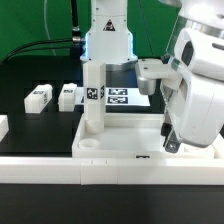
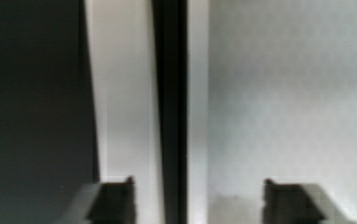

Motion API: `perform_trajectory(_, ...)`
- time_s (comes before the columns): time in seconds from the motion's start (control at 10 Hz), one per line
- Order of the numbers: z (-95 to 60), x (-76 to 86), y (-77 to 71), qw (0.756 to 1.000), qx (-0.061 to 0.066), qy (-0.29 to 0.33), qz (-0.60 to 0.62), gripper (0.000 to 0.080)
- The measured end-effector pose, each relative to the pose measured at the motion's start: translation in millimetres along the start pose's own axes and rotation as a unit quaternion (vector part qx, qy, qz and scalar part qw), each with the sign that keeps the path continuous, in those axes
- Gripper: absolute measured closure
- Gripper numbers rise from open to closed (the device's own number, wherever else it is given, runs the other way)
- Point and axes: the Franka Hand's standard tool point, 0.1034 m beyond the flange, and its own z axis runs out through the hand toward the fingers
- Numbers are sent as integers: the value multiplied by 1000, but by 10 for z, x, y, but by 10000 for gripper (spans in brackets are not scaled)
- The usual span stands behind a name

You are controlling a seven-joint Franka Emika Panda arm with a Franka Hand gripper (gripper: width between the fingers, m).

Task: Assemble desk

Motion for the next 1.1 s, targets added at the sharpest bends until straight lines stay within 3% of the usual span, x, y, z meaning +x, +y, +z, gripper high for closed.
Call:
perform_trajectory(0.2, -156, -88, 35, 1000, 6, -5, 5, 190)
perform_trajectory(0.4, -302, -212, 69, 1000, 0, -6, 10, 157)
perform_trajectory(0.6, -457, -459, 118, 1000, -7, -9, 3, 151)
perform_trajectory(0.7, -470, -513, 107, 1000, -7, -8, 7, 151)
perform_trajectory(1.1, -432, -496, 93, 999, -5, -8, 41, 150)
